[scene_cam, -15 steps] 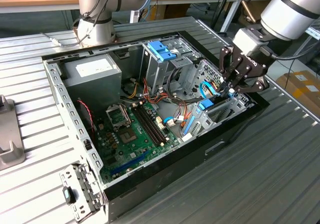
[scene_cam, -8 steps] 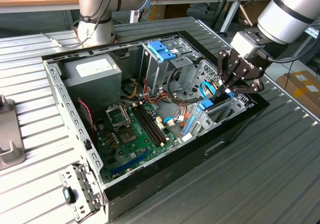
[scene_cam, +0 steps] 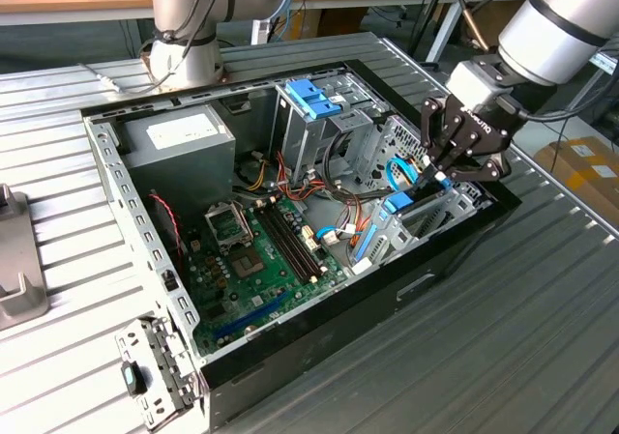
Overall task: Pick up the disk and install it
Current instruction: 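Insert the second disk wire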
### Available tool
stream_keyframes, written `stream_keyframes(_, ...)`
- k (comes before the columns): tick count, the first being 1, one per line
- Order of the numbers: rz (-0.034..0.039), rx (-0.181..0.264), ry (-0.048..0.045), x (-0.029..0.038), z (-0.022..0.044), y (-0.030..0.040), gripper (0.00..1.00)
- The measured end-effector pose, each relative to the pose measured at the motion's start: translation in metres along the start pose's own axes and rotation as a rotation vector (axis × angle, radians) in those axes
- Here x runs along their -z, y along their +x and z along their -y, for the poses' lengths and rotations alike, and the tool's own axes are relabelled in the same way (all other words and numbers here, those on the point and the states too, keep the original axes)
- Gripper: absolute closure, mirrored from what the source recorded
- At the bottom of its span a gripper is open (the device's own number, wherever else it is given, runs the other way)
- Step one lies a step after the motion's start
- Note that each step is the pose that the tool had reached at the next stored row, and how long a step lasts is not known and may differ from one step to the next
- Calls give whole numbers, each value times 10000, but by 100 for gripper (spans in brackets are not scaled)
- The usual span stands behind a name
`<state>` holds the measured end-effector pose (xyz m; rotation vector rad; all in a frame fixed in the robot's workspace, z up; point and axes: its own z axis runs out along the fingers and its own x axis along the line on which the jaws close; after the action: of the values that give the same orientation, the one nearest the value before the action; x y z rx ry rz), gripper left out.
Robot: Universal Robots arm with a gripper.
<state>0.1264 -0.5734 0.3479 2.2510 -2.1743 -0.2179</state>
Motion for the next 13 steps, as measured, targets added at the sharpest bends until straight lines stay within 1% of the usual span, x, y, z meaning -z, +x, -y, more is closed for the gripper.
stream_keyframes(1,-9,0,0,30,-1,-3,90)
stream_keyframes(2,-9,1,-1,43,0,-4,90)
stream_keyframes(6,-8,-1,-10,73,43,-5,90)
stream_keyframes(7,-7,-4,-37,98,117,-5,90)
stream_keyframes(8,-6,-5,-56,162,178,-8,90)
stream_keyframes(9,-7,-5,-57,187,182,-10,90)
stream_keyframes(13,-5,-5,-57,190,182,-11,90)
